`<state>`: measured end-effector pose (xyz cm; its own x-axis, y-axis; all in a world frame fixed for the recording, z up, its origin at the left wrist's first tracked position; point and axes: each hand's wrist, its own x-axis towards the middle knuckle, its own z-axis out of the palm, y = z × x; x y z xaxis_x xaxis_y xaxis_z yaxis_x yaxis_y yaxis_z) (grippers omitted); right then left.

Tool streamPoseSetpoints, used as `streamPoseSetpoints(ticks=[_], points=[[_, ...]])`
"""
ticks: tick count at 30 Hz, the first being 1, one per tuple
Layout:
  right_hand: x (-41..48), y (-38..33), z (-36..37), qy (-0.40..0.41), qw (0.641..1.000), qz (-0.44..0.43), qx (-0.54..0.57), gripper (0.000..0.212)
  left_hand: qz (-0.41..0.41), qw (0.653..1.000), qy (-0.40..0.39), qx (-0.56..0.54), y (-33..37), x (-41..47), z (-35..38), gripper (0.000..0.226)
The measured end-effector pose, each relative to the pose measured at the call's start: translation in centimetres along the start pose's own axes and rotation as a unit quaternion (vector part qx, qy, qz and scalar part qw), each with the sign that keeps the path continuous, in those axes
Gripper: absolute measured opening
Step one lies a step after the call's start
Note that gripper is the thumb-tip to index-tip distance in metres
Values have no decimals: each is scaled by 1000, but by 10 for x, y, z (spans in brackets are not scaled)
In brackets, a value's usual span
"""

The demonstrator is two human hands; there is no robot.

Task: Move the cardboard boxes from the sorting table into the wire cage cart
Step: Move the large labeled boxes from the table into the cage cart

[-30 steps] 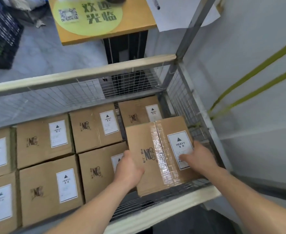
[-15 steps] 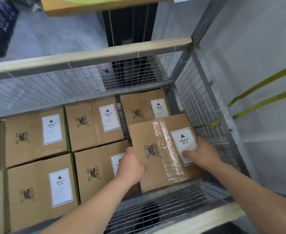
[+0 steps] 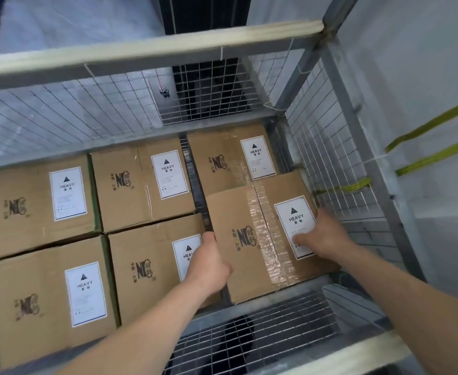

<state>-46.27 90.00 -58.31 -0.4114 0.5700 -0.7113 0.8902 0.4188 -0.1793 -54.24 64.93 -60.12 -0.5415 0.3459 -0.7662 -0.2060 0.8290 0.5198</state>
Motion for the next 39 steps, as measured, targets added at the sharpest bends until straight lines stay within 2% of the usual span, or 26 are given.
streamPoseSetpoints(ticks=[4, 9, 13, 16, 19, 24, 26, 27, 30, 31, 36, 39], points=[[20, 1, 17, -35, 999, 15, -28, 78, -10, 999, -9, 30, -13, 18, 13, 44], [44, -4, 34, -66, 995, 19, -68, 81, -43, 997, -52, 33, -24, 36, 24, 52], [59, -3, 49, -104, 992, 3, -71, 88, -63, 993, -100, 30, -30, 52, 29, 67], [60, -7, 58, -134, 988, -10, -74, 82, -67, 989, -127, 42, -29, 58, 33, 79], [53, -14, 60, -144, 986, -22, -80, 80, -63, 989, -123, 58, -25, 56, 33, 68], [27, -25, 50, -119, 982, -64, -130, 55, -7, 988, -71, 133, -15, 38, 12, 48], [10, -32, 42, -104, 981, -84, -140, 47, 28, 981, -52, 185, -6, 25, -5, 54], [0, -37, 37, -100, 981, -91, -142, 48, 48, 975, -43, 211, 0, 18, -14, 61], [-35, -56, 21, -78, 977, -118, -162, 79, 109, 958, -14, 266, 20, -7, -46, 70], [-48, -63, 15, -66, 976, -131, -162, 83, 127, 950, -4, 284, 28, -16, -57, 71], [-122, -102, -26, 6, 978, -149, -148, 83, 186, 919, 31, 346, 74, -73, -119, 73], [-172, -122, -54, 59, 977, -155, -134, 73, 235, 896, 63, 372, 104, -113, -155, 69]])
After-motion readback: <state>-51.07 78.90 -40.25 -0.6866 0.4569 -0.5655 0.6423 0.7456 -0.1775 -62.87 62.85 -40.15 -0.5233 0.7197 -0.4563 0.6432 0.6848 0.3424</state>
